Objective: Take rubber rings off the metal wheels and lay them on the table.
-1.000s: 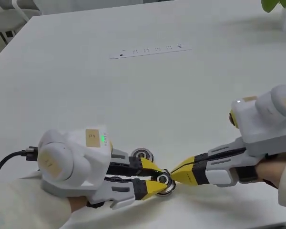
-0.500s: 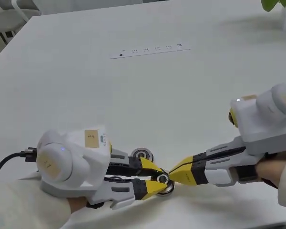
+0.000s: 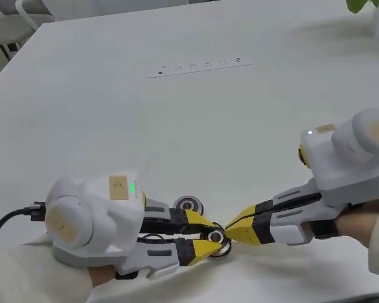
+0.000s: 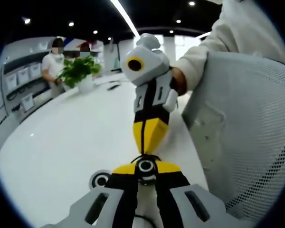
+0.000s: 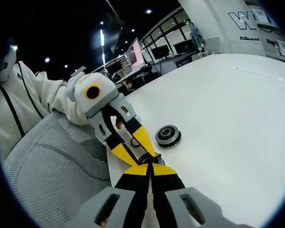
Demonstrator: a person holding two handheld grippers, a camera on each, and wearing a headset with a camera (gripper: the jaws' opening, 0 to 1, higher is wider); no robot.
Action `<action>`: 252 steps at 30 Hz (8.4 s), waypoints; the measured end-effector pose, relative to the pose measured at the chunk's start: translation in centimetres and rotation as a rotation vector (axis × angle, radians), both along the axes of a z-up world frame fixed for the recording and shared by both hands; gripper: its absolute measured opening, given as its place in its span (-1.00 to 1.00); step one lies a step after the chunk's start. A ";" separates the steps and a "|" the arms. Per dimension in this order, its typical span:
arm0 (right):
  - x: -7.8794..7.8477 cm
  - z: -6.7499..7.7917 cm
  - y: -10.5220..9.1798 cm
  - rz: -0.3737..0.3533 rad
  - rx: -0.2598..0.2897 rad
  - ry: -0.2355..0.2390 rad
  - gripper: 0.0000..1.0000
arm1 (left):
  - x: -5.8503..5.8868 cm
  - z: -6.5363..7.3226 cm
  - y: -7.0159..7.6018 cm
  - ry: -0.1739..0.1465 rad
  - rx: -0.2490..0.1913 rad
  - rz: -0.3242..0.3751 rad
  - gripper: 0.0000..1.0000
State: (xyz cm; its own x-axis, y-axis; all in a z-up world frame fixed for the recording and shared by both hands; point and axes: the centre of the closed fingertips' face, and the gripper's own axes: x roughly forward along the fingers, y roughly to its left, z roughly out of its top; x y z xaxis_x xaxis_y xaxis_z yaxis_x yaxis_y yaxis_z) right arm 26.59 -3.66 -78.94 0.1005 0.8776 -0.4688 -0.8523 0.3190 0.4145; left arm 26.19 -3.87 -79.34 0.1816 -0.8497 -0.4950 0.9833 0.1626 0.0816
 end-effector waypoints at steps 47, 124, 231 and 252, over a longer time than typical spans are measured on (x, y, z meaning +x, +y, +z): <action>0.9 5.7 0.1 0.006 0.034 -0.100 -1.00 | 0.2 5.9 6.9 0.043 -0.016 0.161 0.53; -0.9 -1.3 6.2 0.226 -0.155 -0.036 -1.00 | -1.6 1.4 11.0 0.133 0.058 0.267 0.69; 4.7 0.3 0.0 0.006 -0.045 -0.114 -0.51 | 5.5 1.5 3.4 0.127 0.022 0.138 -0.55; 4.7 -0.7 1.0 0.022 -0.032 -0.095 -0.56 | 5.1 0.3 3.0 0.088 0.076 0.086 -0.72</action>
